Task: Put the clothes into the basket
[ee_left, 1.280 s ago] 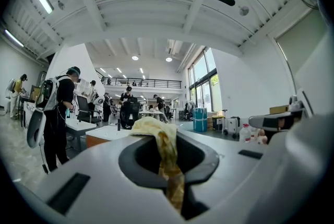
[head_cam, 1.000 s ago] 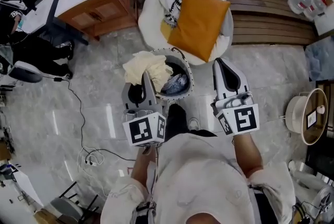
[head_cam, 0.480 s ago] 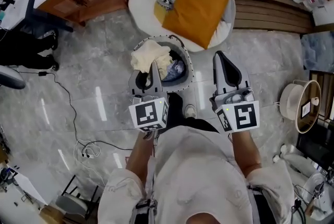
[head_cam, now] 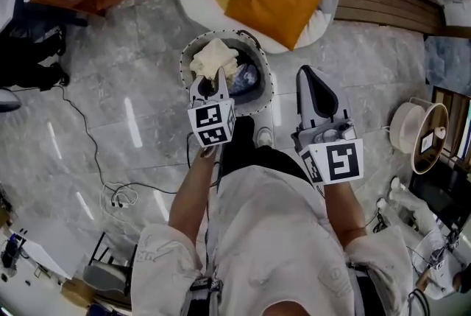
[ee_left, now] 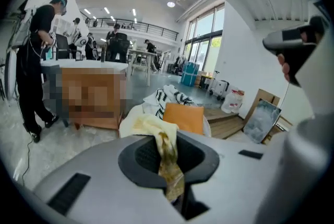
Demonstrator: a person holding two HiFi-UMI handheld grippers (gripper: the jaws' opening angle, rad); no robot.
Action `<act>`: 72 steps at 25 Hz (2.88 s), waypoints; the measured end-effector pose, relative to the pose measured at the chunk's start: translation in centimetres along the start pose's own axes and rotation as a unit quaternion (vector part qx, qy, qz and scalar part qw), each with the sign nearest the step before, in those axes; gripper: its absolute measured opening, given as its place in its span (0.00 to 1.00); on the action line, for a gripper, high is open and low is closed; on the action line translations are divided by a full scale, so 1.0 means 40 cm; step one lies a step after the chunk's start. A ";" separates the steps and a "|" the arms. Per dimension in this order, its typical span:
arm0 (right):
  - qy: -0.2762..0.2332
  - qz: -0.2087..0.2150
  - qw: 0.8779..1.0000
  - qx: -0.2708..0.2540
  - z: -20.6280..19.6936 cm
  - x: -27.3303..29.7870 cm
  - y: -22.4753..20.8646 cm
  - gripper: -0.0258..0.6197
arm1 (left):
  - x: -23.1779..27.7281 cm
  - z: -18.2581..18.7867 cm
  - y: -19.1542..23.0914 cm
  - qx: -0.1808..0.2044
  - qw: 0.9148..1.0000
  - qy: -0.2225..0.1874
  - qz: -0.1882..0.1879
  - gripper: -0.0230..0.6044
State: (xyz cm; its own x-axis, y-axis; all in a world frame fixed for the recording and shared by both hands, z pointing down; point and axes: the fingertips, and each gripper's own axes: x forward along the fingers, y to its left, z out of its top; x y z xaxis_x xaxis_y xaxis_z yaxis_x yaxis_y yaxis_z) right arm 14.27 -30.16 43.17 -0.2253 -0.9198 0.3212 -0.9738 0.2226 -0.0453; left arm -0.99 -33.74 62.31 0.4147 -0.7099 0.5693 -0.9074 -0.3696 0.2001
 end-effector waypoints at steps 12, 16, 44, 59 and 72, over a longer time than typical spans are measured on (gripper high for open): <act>0.041 -0.006 0.999 -0.006 -0.073 0.127 0.019 0.02 | 0.301 -0.342 0.153 -0.056 0.981 0.182 0.028 0.09; 0.043 -0.008 0.999 -0.006 -0.093 0.149 0.035 0.02 | 0.341 -0.442 0.168 -0.049 0.969 0.239 0.025 0.09; 0.053 -0.015 0.998 -0.022 -0.078 0.148 0.119 0.02 | 0.298 -0.567 0.209 -0.171 0.937 0.304 0.008 0.38; -0.016 0.005 0.999 -0.033 0.044 0.117 0.135 0.02 | 0.065 -0.143 0.153 -0.056 0.994 0.089 -0.027 0.38; -0.110 0.009 0.993 -0.039 0.265 0.045 0.072 0.02 | -0.257 0.467 0.002 0.029 0.983 -0.168 -0.061 0.35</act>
State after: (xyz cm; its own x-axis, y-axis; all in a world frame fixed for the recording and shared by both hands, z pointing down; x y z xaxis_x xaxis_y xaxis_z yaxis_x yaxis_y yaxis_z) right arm 10.72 -34.60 33.59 -0.2529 -0.9617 0.1055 -0.9660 0.2570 0.0272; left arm -4.03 -37.70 41.57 0.5278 -0.8129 0.2461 -0.8484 -0.4909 0.1981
